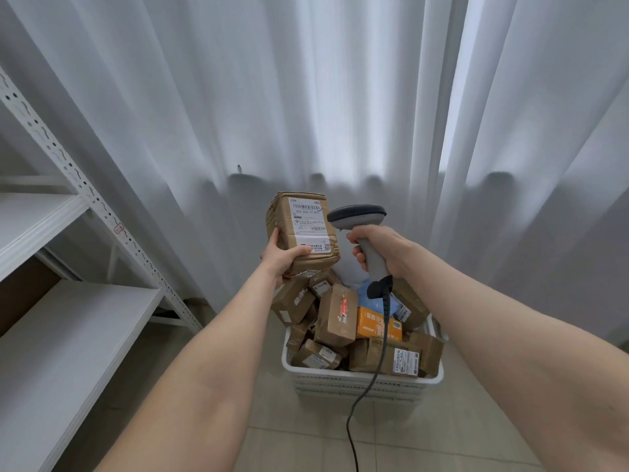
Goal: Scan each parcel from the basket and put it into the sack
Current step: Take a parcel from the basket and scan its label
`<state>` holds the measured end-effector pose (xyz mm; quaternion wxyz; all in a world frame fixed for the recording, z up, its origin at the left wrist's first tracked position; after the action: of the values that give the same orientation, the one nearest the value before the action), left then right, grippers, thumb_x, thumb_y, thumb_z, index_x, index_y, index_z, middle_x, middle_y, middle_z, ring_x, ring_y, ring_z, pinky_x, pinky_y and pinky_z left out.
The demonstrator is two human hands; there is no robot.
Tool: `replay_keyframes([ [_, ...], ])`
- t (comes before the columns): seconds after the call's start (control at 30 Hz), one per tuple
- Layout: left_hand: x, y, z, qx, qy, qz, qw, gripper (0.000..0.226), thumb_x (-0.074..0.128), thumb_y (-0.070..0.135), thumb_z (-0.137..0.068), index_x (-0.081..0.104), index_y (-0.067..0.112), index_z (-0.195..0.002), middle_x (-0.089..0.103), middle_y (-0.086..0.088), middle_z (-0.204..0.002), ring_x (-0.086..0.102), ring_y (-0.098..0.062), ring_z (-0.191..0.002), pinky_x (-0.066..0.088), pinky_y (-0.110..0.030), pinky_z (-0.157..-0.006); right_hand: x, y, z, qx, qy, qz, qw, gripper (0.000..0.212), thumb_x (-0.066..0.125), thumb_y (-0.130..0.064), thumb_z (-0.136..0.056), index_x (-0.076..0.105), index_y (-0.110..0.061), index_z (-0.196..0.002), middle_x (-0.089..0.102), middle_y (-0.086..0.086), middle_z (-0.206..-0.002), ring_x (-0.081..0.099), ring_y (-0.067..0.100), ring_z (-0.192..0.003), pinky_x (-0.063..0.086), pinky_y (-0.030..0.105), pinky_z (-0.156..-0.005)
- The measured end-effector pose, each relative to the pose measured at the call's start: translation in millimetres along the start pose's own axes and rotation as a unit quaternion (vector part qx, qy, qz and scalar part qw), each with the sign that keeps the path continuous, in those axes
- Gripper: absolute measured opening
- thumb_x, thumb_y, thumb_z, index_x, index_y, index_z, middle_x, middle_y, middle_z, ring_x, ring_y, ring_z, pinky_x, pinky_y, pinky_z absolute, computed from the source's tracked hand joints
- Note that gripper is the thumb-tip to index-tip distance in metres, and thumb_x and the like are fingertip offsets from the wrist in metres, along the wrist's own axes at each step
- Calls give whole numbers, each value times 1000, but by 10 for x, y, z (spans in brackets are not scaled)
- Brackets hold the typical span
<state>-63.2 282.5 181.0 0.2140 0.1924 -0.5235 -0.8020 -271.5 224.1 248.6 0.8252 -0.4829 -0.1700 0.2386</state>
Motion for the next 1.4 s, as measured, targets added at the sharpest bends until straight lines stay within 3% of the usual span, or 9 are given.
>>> replay_keyframes([
  [0.13,-221,-68,148,-15,19,6,1000,92,79,22,-77,24,31,-150,51,-5,-136,57,-27,-107,49,-33,-62,205,100,-96,4,10,-33,999,21,66,-19,-90,57,-8,-106,62,6,-69,56,12,-54,49,23,-51],
  [0.23,-532,-179,278,-28,48,18,998,90,79,23,-77,25,30,-149,52,-6,-136,59,-27,-108,53,-37,-72,506,195,-175,1,-1,-51,999,21,67,-20,-90,56,-9,-104,63,8,-71,57,14,-56,49,25,-54],
  [0.53,-1722,-752,1071,-76,185,34,979,81,80,28,-75,35,34,-142,58,-3,-128,60,-24,-102,54,-42,-80,1949,705,-255,27,-135,-67,988,15,66,-14,-91,59,-8,-103,69,10,-86,68,17,-63,53,26,-51],
  [0.63,-2121,-1031,1474,-98,250,42,962,82,81,31,-72,37,34,-141,58,-2,-126,60,-24,-104,54,-44,-82,2476,976,-164,54,-200,-51,977,30,69,-17,-88,60,-4,-114,72,14,-95,70,20,-68,54,27,-54],
  [0.87,-2910,-1735,2466,-133,365,74,919,81,82,32,-71,38,31,-140,57,-2,-129,58,-23,-107,52,-44,-87,3489,1608,299,114,-276,32,954,52,80,-23,-69,63,0,-112,69,14,-84,64,24,-65,51,35,-62],
  [0.97,-3259,-2012,2941,-142,414,97,894,83,83,30,-70,39,30,-140,57,-1,-130,57,-24,-110,51,-46,-92,3895,1845,581,126,-295,53,946,26,76,-18,-77,60,-1,-90,63,14,-73,57,21,-59,48,33,-62],
  [1.07,-3573,-2299,3348,-158,437,116,878,89,86,34,-63,40,33,-139,57,-1,-129,58,-26,-110,51,-50,-92,4283,2089,866,134,-314,87,936,19,74,-18,-81,59,-6,-78,61,11,-71,56,21,-66,47,33,-73],
  [1.23,-4063,-2830,3883,-180,461,132,859,86,86,34,-63,40,36,-137,58,1,-125,59,-26,-108,53,-48,-89,4871,2618,1296,154,-328,93,928,15,73,-15,-83,61,-7,-78,62,9,-69,56,17,-57,48,29,-62],
  [1.4,-4580,-3561,4217,-218,440,134,861,94,88,40,-55,41,36,-137,59,1,-126,63,-23,-103,55,-44,-87,5501,3342,1538,169,-304,113,931,18,70,-16,-86,62,-4,-97,63,9,-71,58,17,-57,50,30,-60],
])
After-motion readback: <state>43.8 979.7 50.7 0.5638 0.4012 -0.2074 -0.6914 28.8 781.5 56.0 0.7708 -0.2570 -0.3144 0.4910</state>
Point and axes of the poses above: each hand's wrist, its own z-axis away from the middle knuckle, its own x-axis out of the palm, y = z × x, the point moved 7 cm from there along -z, towards the middle knuckle
